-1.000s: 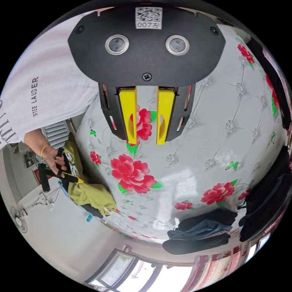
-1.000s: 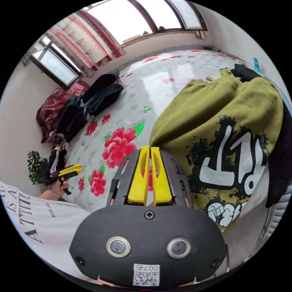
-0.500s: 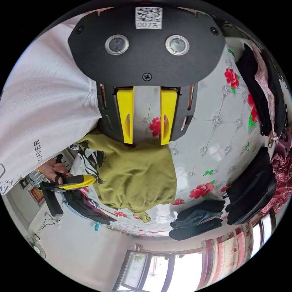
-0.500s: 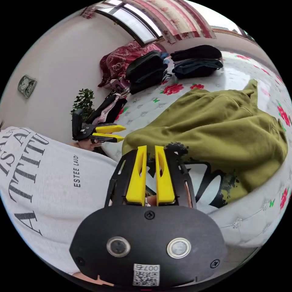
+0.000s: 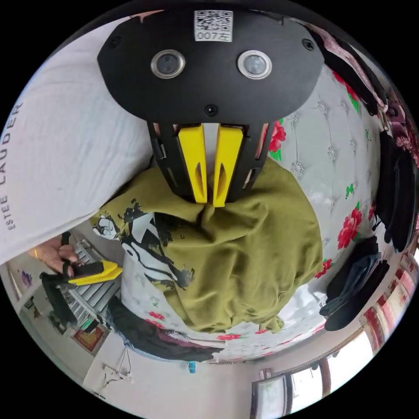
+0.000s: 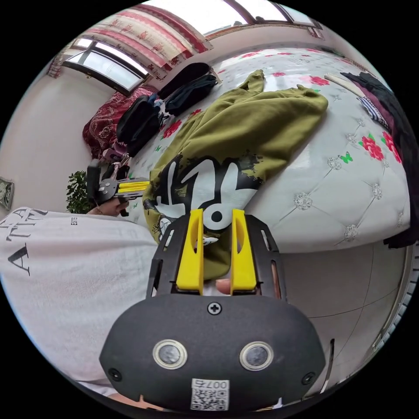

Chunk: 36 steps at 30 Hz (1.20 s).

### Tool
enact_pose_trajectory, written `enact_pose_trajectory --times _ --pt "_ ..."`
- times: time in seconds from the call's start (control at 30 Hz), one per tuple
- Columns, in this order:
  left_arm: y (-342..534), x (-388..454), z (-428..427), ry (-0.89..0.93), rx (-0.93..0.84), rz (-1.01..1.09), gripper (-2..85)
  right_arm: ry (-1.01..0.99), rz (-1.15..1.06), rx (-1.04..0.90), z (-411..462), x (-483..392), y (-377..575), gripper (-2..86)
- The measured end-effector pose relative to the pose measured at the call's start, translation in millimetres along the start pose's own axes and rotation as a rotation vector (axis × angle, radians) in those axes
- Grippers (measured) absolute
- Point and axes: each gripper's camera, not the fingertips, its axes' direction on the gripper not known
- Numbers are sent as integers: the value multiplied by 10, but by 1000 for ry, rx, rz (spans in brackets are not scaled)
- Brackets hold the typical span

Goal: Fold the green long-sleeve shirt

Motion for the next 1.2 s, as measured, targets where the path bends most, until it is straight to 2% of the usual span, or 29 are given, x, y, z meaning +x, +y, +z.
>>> enact_pose_trajectory --times 0.07,0.17,0.33,0.5,0.67,0.8,0.9,0.97,1.0,1.07,1.13,1.2 --pt "35 -278 -506 205 199 -105 -4 6 -9 6 -66 9 67 83" --pt "32 -450 -990 374 374 -141 -7 15 -29 -3 -216 59 209 93" --pt "-189 -523 -1446 588 591 -157 -9 -15 -40 41 -457 113 433 114" --pt "-363 -646 -1825 807 859 -244 -9 -128 -180 96 -507 -195 382 139" --pt "-509 -307 -2744 746 1090 -115 -9 -184 -311 248 -806 -653 149 166" --pt "-323 132 -3463 670 1281 23 -9 -21 -489 420 -1074 -1373 115 201" --pt "-18 507 -3911 535 1416 -8 -8 13 -614 495 -1101 -1888 98 223" --pt "186 755 -4136 374 1480 -32 -8 -6 -704 508 -1024 -2167 93 228" --pt "226 808 -4172 326 1492 -37 -8 -36 -757 459 -945 -2315 70 229" --pt "351 967 -4247 106 1517 -87 -8 -98 -780 395 -901 -2428 64 227" --pt "415 964 -4257 -1 1504 -153 -8 -143 -805 406 -972 -2421 164 222" --pt "452 903 -4227 -81 1486 -225 -8 -104 -837 414 -1033 -2377 345 209"
